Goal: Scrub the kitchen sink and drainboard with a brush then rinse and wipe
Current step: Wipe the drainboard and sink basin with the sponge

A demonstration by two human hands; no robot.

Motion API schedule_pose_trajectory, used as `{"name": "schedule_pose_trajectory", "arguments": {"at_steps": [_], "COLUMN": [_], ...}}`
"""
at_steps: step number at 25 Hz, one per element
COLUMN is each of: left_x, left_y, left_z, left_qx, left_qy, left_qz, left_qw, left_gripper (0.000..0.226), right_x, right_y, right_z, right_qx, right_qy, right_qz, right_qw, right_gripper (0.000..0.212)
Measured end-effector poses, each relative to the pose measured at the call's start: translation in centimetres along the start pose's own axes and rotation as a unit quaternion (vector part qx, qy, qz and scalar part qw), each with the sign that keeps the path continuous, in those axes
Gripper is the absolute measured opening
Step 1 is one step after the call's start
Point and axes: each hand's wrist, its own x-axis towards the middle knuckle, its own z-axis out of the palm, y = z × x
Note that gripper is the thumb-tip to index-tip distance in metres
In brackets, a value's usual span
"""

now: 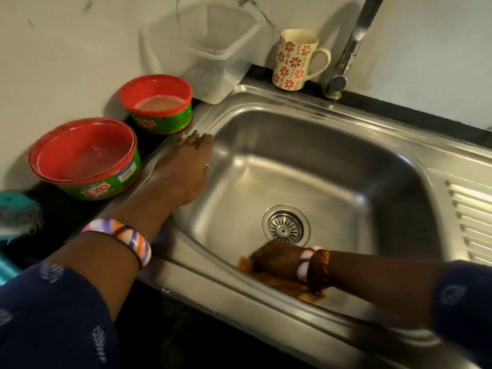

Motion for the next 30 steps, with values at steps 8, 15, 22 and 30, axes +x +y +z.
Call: {"name": "schedule_pose_trajectory", "arguments": {"at_steps": [8,15,22,30], "left_x": [0.3,0.5,0.8,0.9], "left_y": [-1.2,-0.9,-1.4,-1.3], "left_z": [0.7,0.7,1.4,1.2], "left_qx": [0.037,0.061,0.017,0.045], "left_qy": [0.036,0.026,0.085,0.104], "left_qz": [0.003,-0.008,0.002,0.010], "left_qw": [0.999,0.998,0.996,0.994], "left_gripper": [0.061,0.066,0.062,0.058], "right_x": [7.7,13.0,19.0,15.5], "right_y": [-3.8,-6.2,-9.2,-9.8], "right_z": [5.4,5.9,-7.2,-7.1], "right_qx": [-0.125,-0.024,0.399,0.251], "right_qy": [0.054,0.278,0.479,0.501], "right_qz": [-0.133,0.006,-0.006,-0.270], "right_qw": [0.982,0.960,0.782,0.783], "right_gripper": [0.062,0.059,0.058,0.052]}}
